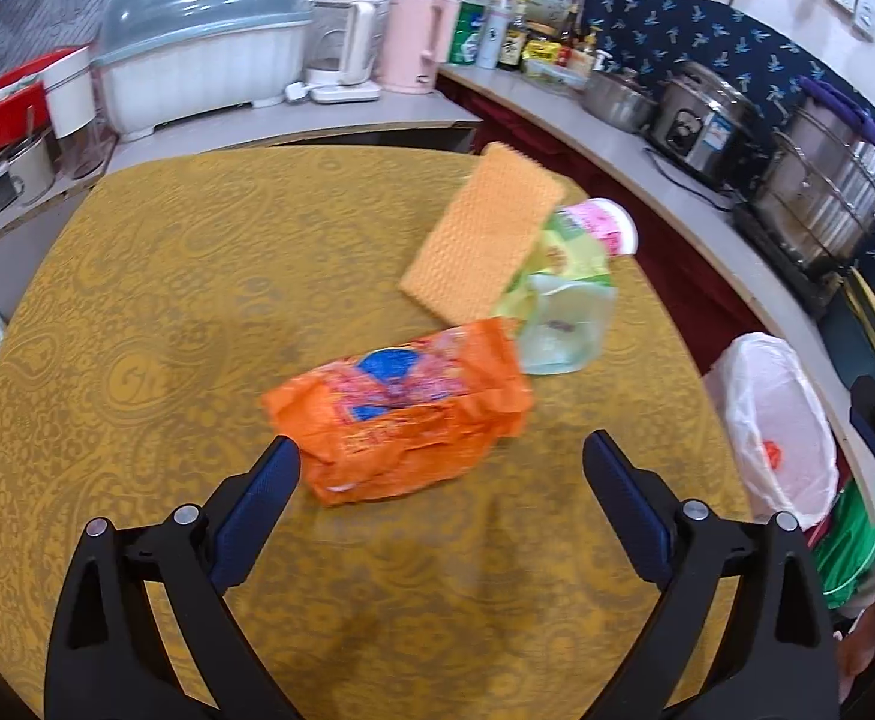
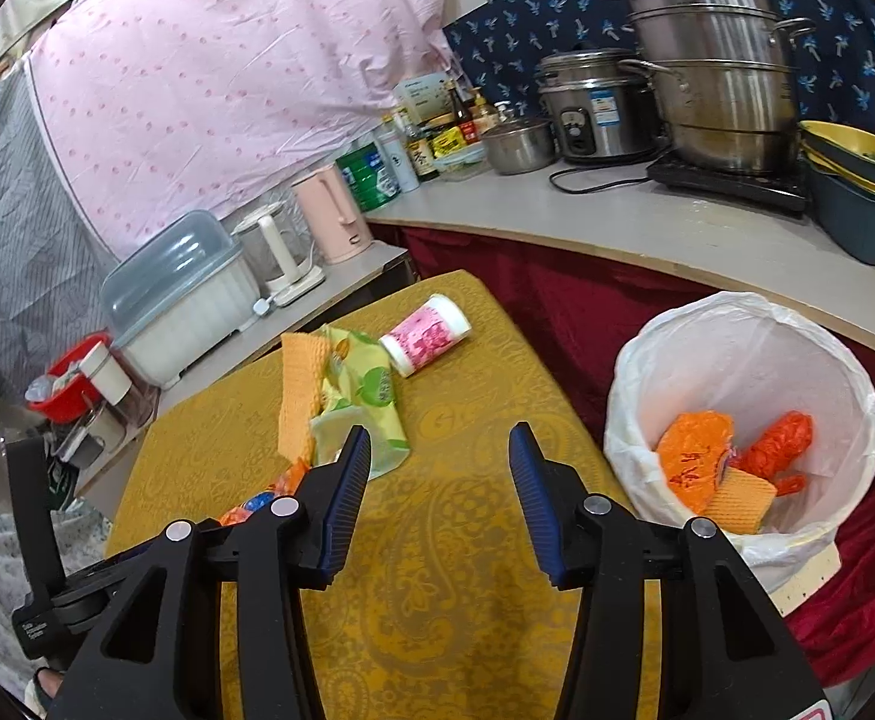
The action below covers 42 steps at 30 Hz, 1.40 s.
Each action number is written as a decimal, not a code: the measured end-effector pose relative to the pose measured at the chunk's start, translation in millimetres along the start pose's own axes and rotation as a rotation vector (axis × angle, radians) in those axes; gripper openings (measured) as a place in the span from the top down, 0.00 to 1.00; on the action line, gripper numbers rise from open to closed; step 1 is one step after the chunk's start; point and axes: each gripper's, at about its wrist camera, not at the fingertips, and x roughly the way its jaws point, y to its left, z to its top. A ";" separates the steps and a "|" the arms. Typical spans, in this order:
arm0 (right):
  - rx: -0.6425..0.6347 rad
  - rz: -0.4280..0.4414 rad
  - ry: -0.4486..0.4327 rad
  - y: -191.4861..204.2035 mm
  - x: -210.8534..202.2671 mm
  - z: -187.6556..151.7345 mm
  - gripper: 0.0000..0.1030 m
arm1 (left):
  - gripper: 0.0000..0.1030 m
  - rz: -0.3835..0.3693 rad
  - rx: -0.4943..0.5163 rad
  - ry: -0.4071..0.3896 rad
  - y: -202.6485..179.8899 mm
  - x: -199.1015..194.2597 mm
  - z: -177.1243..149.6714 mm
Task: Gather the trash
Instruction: 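Move both open grippers back toward the orange snack bag and green-yellow bag, then grasp the orange snack bag with the left gripper while the right gripper grasps the green-yellow bag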
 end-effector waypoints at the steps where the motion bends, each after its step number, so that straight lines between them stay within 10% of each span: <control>1: -0.005 0.004 0.008 4.2 4.6 -0.9 0.54 | 0.12 0.008 -0.004 0.006 5.8 2.9 -0.5; 19: -0.086 0.039 0.136 63.3 115.3 -1.3 0.31 | 0.12 0.051 -0.019 0.100 50.4 67.7 6.1; 34: -0.140 0.012 0.245 80.4 201.5 -11.9 0.32 | 0.13 0.019 0.044 0.105 37.1 96.7 16.6; 39: -0.137 0.017 0.239 77.3 199.5 -16.4 0.45 | 0.39 0.001 0.079 0.099 26.4 90.6 11.8; 42: -0.141 0.030 0.251 77.2 194.9 -17.4 0.72 | 0.69 -0.021 0.089 0.114 21.8 86.3 9.3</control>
